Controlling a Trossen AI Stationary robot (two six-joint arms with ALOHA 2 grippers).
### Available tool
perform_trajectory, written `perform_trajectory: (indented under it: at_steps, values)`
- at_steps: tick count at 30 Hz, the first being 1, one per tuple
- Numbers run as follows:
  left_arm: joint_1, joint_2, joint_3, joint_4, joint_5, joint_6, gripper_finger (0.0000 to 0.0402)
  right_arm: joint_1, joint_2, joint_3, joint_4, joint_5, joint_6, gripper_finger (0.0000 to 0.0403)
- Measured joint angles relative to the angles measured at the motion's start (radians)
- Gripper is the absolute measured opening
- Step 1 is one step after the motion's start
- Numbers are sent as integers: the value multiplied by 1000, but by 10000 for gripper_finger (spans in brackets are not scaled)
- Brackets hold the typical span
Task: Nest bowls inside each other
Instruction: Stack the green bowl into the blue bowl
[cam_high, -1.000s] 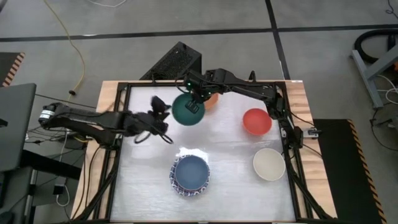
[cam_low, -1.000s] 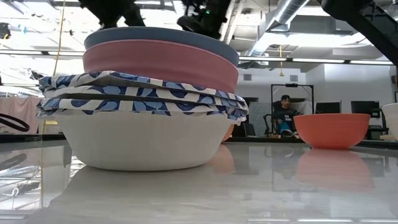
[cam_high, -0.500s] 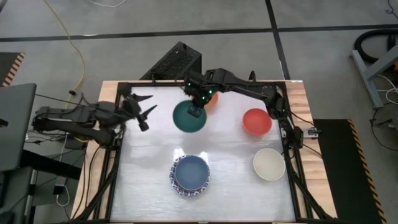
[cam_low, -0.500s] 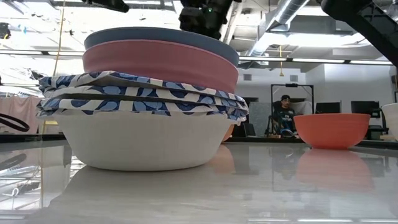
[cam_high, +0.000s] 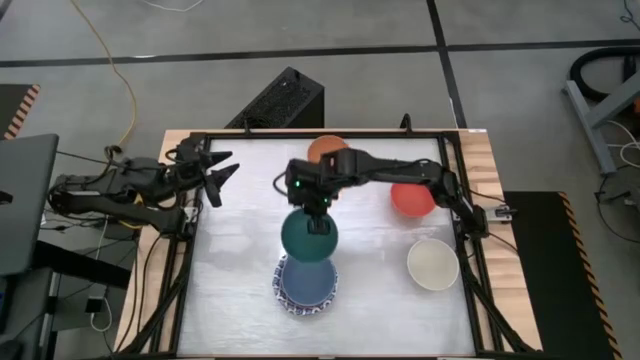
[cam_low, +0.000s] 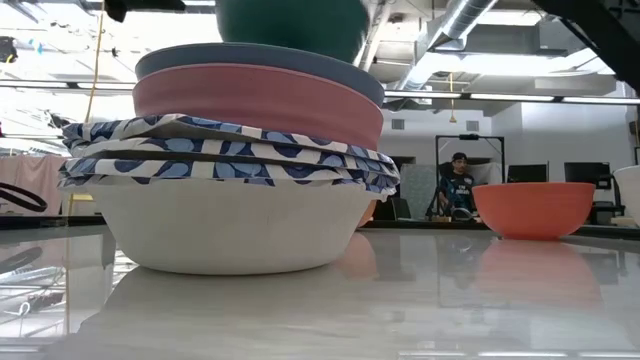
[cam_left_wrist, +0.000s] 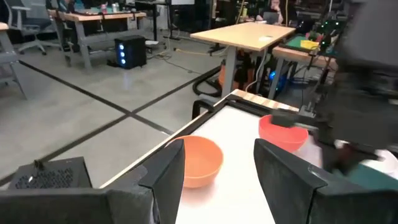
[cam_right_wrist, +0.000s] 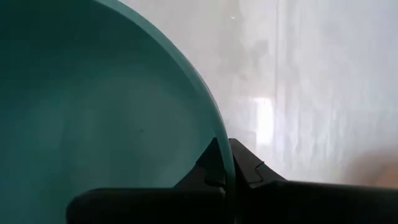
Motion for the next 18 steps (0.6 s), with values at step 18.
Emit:
perform_trajectory:
  at_steps: [18]
  values:
    - [0, 2, -1, -63, -42, -30, 181, 114, 114, 1, 21, -66, -111, 10]
